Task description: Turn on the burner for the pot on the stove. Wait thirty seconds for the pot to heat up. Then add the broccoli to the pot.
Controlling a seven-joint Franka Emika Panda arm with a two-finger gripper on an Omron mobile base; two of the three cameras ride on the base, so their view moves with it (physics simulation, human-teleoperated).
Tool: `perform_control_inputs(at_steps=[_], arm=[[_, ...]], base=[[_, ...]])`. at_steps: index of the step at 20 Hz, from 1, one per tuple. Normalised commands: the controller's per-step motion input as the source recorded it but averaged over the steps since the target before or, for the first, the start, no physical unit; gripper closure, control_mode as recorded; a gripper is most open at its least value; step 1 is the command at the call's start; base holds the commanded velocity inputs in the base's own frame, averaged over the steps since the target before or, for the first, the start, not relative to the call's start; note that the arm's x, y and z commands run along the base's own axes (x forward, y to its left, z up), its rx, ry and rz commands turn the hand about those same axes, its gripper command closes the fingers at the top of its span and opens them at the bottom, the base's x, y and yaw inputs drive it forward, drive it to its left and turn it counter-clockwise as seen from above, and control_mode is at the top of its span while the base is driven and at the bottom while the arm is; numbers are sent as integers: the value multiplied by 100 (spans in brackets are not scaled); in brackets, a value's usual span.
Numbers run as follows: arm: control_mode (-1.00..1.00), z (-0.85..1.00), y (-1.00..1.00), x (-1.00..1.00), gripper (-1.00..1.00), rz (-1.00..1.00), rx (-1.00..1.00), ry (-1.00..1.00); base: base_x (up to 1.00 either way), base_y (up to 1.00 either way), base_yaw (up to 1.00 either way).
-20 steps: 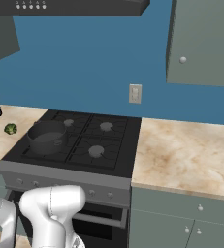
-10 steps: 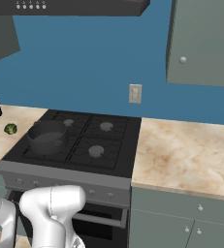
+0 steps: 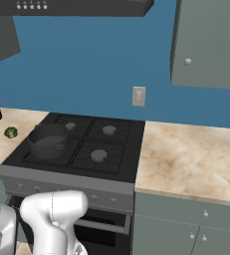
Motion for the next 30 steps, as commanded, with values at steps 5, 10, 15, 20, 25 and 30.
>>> perform_control_inputs(at_steps=[5,10,15,20,25,30], arm=[[-100,0,0,0,100,0,0,0],[-100,0,0,0,100,0,0,0],[-100,0,0,0,100,0,0,0],[-100,10,0,-7,100,0,0,-2],[-100,26,2,-28,100,-2,1,-3],[-100,81,8,-11,100,-9,-9,-3]], base=[[0,0,0],[0,0,0],[0,0,0],[0,0,0],[0,0,0],[0,0,0]])
